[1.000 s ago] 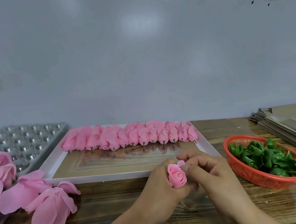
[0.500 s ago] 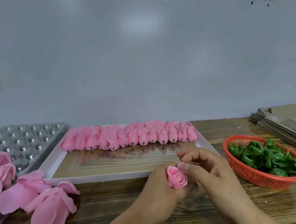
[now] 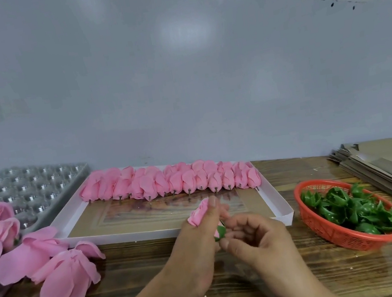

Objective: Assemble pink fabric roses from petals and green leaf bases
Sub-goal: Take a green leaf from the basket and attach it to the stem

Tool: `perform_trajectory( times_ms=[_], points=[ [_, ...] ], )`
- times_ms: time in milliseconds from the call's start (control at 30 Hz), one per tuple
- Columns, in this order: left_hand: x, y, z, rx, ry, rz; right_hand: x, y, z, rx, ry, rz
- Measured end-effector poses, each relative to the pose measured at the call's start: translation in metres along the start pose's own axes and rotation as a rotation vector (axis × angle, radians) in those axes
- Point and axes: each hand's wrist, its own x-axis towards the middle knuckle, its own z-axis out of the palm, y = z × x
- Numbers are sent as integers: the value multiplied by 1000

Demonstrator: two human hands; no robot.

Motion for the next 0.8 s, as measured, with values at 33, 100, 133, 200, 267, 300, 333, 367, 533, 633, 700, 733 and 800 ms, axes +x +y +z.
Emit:
perform_trajectory(
  times_ms=[33, 100, 133, 200, 267, 300, 333, 367, 533, 633, 700, 733, 800],
  points=[
    [0, 1, 1, -56, -4, -29, -1, 1, 2, 3, 23, -19],
    [0, 0, 3, -148, -16, -83, -3, 2, 5, -25, 58, -68],
    [0, 0, 4, -200, -23, -104, -4, 2, 7, -51, 71, -97],
    [-1, 2, 9, -295, -34, -127, -6, -1, 8, -104, 75, -180],
    [-4, 4, 13, -318, -53, -143, -7, -5, 10, -149, 59, -242],
    [-6, 5, 13, -307, -57, -144, -7, -6, 9, -166, 58, -256],
    [-7, 5, 14, -287, -67, -148, -7, -6, 9, -179, 61, -264],
    [-8, 5, 13, -253, -83, -155, -7, -6, 8, -186, 70, -262],
    [-9, 11, 4, 107, -123, -117, -4, -9, 6, -31, 113, -177],
    [-6, 18, -7, 386, -97, -55, -2, -10, 2, 47, 115, -150],
    [-6, 23, -14, 412, -85, -50, -3, -10, 4, 58, 88, -150],
    [-8, 27, -16, 415, -80, -47, -4, -9, 6, 54, 80, -151],
    [-10, 31, -24, 470, -71, -18, -5, -6, 9, 46, 85, -154]
  ],
)
